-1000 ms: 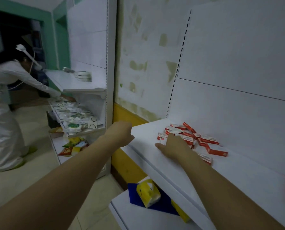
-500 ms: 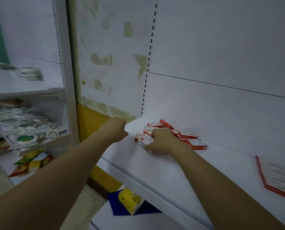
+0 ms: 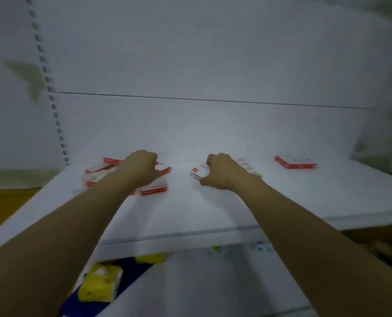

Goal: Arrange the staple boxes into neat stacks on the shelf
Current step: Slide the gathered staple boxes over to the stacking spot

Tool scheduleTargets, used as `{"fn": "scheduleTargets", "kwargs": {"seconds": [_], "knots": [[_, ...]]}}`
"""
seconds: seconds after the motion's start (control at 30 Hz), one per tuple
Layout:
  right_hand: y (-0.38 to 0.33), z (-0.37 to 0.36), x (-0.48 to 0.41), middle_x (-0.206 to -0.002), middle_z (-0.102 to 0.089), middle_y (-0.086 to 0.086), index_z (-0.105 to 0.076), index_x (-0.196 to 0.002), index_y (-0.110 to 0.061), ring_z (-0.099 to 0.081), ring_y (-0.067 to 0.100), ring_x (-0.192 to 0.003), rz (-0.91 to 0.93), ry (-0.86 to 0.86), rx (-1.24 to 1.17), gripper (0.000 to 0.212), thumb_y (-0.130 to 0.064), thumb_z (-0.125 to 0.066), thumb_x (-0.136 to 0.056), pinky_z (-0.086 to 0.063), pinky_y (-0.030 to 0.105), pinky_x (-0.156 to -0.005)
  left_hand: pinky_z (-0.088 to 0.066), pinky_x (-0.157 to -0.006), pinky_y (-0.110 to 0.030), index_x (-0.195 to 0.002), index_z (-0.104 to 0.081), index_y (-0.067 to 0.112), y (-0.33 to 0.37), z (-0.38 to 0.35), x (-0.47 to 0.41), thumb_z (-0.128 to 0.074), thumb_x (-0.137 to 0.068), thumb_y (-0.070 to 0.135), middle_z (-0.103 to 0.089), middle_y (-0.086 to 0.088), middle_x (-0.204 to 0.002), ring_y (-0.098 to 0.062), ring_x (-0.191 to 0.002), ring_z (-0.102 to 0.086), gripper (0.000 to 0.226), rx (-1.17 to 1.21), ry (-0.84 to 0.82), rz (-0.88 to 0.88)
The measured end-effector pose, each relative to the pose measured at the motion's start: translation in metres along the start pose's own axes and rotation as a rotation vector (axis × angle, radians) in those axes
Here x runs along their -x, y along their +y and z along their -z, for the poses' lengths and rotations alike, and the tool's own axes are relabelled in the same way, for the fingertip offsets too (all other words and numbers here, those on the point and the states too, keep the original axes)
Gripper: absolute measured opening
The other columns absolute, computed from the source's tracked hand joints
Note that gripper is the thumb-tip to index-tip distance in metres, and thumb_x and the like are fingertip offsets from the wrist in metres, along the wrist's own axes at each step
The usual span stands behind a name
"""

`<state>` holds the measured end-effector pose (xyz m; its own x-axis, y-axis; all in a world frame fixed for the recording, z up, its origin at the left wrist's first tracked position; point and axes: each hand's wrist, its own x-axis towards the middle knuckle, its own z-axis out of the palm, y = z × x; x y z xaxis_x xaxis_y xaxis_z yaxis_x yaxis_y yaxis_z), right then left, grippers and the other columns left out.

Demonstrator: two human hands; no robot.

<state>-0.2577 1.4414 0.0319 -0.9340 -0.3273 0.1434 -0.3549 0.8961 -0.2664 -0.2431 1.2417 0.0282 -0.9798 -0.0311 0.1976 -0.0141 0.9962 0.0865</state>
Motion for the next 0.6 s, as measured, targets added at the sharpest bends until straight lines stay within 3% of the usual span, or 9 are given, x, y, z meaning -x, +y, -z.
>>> {"fn": "scheduleTargets", "kwargs": {"seconds": [0.23,0.47,0.6], "knots": [[0.134,0.054,0.114,-0.095,-0.055,0.008,-0.054,-0.101,-0.007,-0.053,0.022,-0.085,-0.365,0.11,0.074,0.041,-0.041,-0.065,-0.081,-0.038,0.028,-0.066,-0.044,-0.089,-0.034,-0.123,-0.053,0.007,0.179,-0.02,-0.009,-0.054,-0.092,0.035,-0.057,-0.013,-0.121,-0.027,-0.108,-0.054,0.042,0.085,-0.039,-0.386],[0.253,0.106,0.251,-0.105,-0.054,0.011,-0.051,-0.113,-0.006,-0.049,0.023,-0.087,-0.711,0.186,0.185,0.057,-0.054,-0.057,-0.084,-0.036,0.03,-0.066,-0.042,-0.091,-0.033,-0.122,-0.054,0.005,0.369,-0.031,0.025,-0.055,-0.092,0.033,-0.057,-0.012,-0.124,-0.026,-0.111,-0.054,0.041,0.223,-0.083,-0.697],[0.299,0.132,0.32,-0.109,-0.055,0.008,-0.051,-0.119,-0.007,-0.053,0.024,-0.091,-0.835,0.189,0.18,0.052,-0.046,-0.06,-0.085,-0.041,0.031,-0.067,-0.044,-0.092,-0.035,-0.121,-0.055,0.007,0.459,-0.039,0.051,-0.056,-0.091,0.035,-0.056,-0.012,-0.122,-0.027,-0.11,-0.053,0.041,0.24,-0.084,-0.801]]}}
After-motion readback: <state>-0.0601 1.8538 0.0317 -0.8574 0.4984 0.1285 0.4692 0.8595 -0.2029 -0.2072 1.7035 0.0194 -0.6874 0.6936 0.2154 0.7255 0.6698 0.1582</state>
